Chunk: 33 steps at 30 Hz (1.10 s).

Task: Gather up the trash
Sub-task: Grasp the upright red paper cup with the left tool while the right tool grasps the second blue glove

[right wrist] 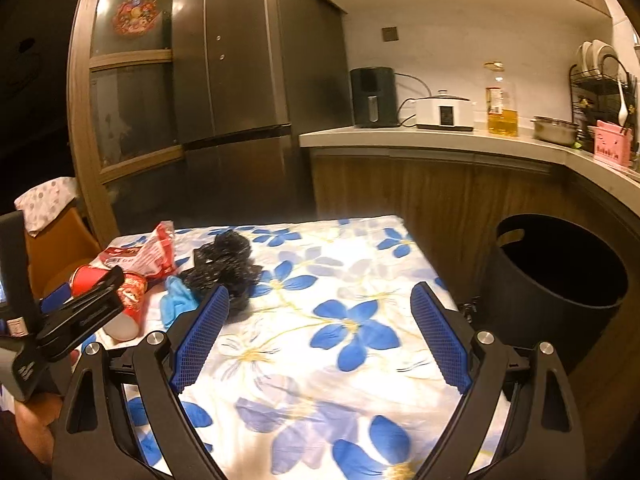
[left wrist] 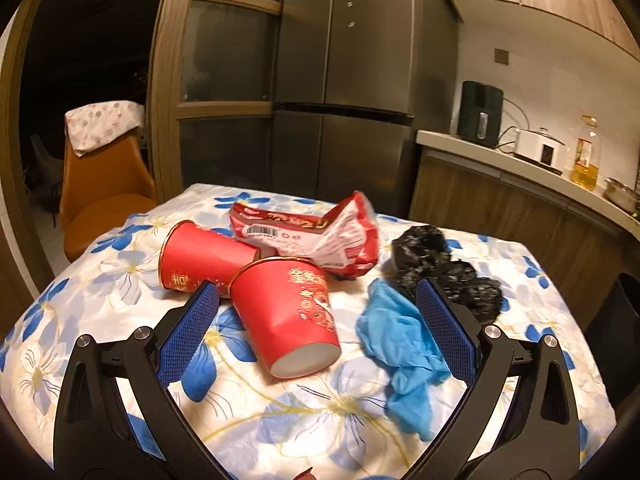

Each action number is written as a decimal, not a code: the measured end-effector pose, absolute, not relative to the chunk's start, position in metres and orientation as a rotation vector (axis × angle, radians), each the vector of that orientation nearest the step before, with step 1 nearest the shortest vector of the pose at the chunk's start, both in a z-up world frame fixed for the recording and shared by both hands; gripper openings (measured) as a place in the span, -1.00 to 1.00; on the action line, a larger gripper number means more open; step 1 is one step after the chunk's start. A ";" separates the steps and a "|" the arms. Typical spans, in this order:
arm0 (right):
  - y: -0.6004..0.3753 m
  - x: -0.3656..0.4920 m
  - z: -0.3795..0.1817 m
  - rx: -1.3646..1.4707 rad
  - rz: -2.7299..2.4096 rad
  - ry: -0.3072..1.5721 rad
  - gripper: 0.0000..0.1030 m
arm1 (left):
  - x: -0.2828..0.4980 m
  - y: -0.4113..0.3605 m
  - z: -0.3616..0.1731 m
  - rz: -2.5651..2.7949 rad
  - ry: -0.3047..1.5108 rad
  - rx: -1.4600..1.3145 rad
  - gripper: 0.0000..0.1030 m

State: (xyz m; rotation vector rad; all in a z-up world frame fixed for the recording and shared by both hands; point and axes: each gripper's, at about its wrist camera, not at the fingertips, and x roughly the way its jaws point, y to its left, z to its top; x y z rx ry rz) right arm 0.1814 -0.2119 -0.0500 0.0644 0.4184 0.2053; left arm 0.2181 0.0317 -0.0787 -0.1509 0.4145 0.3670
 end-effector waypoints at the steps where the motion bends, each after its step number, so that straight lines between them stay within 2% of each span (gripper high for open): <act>1: -0.209 0.182 -0.051 0.065 0.212 0.422 0.73 | 0.221 0.033 -0.081 0.371 0.422 -0.149 0.90; 10: -0.193 0.192 -0.057 0.057 0.250 0.443 0.73 | 0.251 0.042 -0.102 0.417 0.528 -0.174 0.89; 12: -0.190 0.193 -0.059 0.054 0.262 0.450 0.73 | 0.255 0.042 -0.106 0.414 0.549 -0.168 0.84; 15: -0.183 0.195 -0.062 0.044 0.275 0.459 0.72 | 0.260 0.046 -0.110 0.408 0.576 -0.179 0.68; 19: -0.174 0.197 -0.066 0.044 0.291 0.474 0.72 | 0.263 0.057 -0.117 0.391 0.612 -0.237 0.28; 33: -0.146 0.211 -0.083 0.037 0.325 0.534 0.72 | 0.227 0.072 -0.116 0.316 0.581 -0.332 0.19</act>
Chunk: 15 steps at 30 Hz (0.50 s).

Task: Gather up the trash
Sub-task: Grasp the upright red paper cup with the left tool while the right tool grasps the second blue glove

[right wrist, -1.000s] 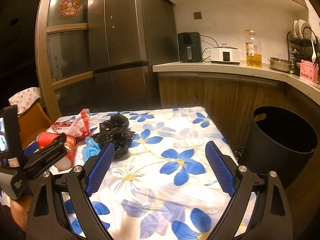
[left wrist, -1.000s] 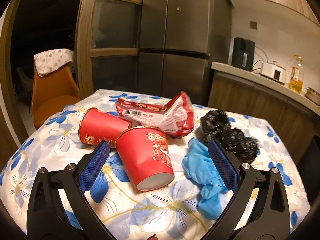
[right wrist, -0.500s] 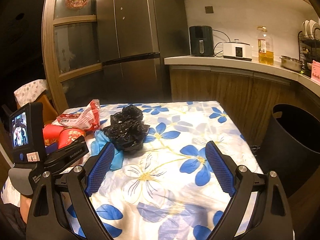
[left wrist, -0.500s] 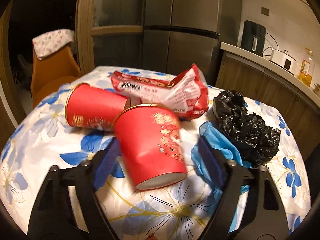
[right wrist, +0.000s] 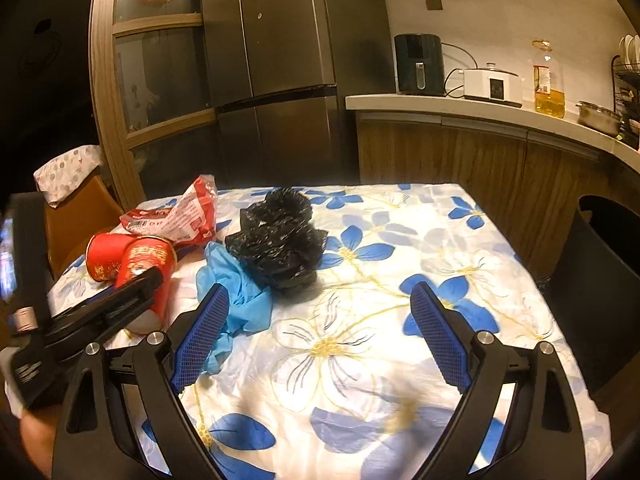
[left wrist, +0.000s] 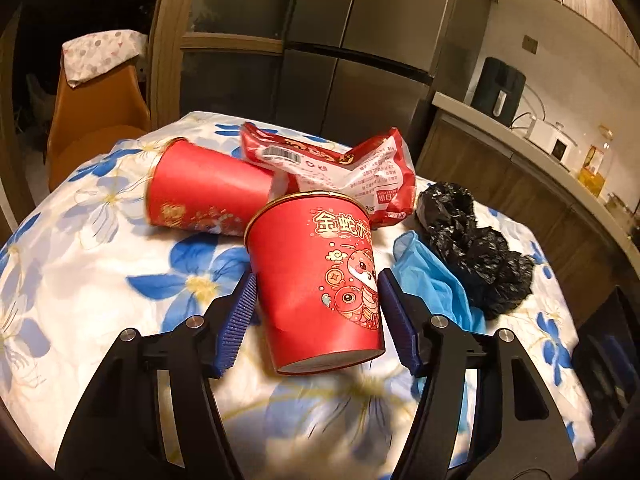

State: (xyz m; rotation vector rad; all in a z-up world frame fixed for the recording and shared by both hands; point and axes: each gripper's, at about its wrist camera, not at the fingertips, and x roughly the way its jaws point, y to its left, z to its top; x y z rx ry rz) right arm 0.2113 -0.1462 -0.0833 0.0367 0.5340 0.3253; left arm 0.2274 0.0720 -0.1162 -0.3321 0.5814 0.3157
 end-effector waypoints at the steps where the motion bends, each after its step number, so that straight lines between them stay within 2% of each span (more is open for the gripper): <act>1: -0.143 0.213 -0.086 0.036 0.329 0.543 0.72 | 0.223 0.072 -0.115 0.310 0.577 -0.333 0.19; 9: -0.100 0.227 -0.109 0.002 0.393 0.624 0.70 | 0.176 0.073 -0.097 0.273 0.518 -0.297 0.19; 14: -0.077 0.233 -0.118 -0.024 0.436 0.680 0.37 | 0.163 0.080 -0.084 0.279 0.476 -0.287 0.19; 15: -0.073 0.235 -0.120 -0.034 0.440 0.691 0.23 | 0.161 0.081 -0.083 0.282 0.471 -0.284 0.19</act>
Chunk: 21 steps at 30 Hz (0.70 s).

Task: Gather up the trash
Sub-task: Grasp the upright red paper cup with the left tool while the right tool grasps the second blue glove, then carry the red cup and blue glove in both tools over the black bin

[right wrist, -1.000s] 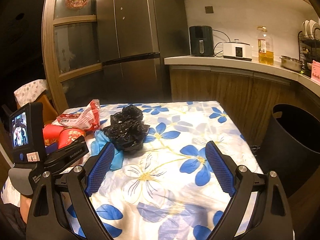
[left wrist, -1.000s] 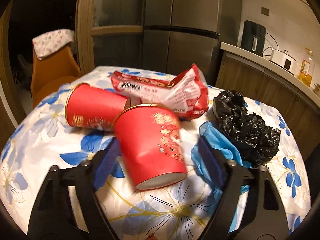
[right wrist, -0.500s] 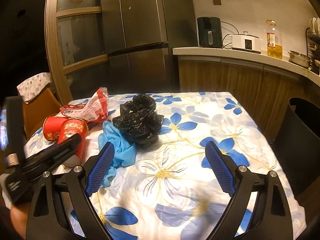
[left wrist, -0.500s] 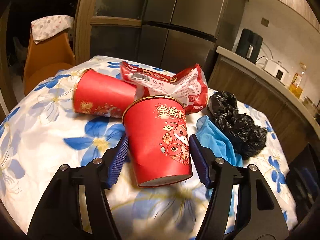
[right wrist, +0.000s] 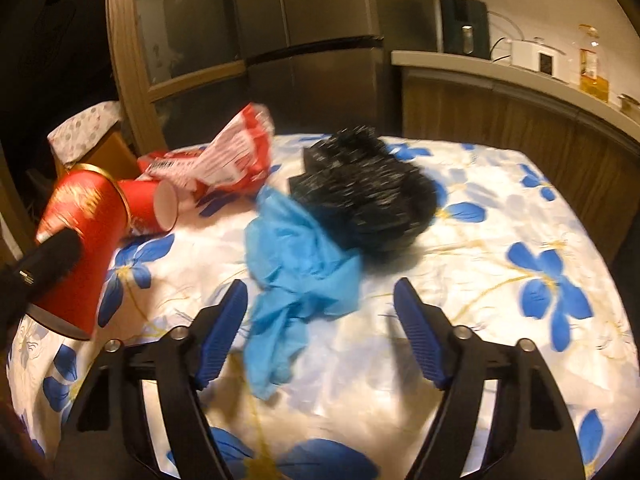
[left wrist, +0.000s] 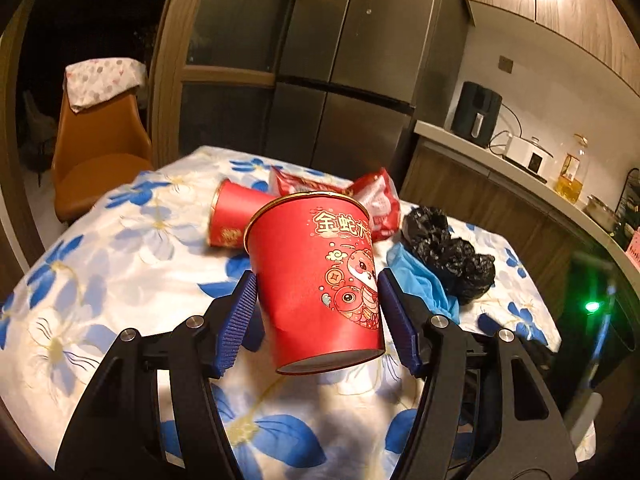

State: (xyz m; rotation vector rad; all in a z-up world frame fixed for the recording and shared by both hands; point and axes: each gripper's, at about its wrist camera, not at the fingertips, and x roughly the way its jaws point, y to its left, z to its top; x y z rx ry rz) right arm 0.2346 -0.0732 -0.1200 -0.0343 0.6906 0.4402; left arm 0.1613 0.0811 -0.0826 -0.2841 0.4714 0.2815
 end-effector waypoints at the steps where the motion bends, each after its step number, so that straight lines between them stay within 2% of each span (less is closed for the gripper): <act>1: -0.071 0.236 -0.121 -0.039 0.444 0.699 0.15 | 0.160 0.082 -0.082 0.286 0.468 -0.279 0.19; 6: -0.063 0.234 -0.127 -0.057 0.475 0.724 -0.40 | 0.155 0.087 -0.079 0.293 0.470 -0.279 0.19; 9: -0.062 0.231 -0.127 -0.054 0.499 0.727 -0.64 | 0.152 0.087 -0.078 0.298 0.470 -0.272 0.19; 12: -0.064 0.223 -0.122 -0.052 0.520 0.706 -0.74 | 0.150 0.084 -0.076 0.296 0.470 -0.264 0.19; 21: -0.103 0.182 -0.082 -0.006 0.548 0.576 -0.80 | 0.143 0.061 -0.062 0.264 0.441 -0.213 0.19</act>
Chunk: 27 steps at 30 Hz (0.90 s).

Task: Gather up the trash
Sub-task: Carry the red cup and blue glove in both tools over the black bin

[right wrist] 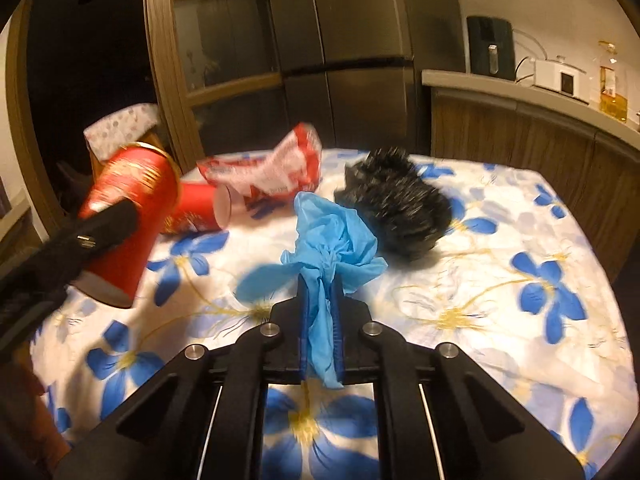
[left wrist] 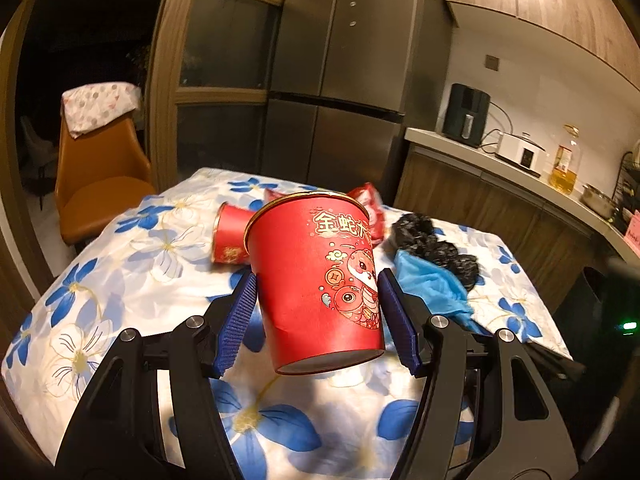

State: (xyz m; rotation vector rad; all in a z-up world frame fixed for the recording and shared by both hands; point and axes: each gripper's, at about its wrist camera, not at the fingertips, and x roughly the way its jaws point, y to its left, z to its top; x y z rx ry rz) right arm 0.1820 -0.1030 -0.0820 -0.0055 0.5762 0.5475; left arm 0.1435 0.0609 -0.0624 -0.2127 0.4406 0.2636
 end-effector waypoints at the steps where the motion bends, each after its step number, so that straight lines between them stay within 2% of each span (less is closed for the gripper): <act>1: -0.108 0.179 -0.078 -0.001 0.544 0.564 -0.80 | 0.143 0.057 -0.061 0.254 0.437 -0.210 0.19; 11: -0.185 0.153 -0.043 0.049 0.432 0.451 -0.82 | 0.154 -0.006 -0.041 0.137 0.404 -0.149 0.19; 27: -0.355 0.159 -0.007 0.104 0.022 0.326 -0.82 | 0.211 -0.179 -0.012 -0.208 0.369 -0.076 0.19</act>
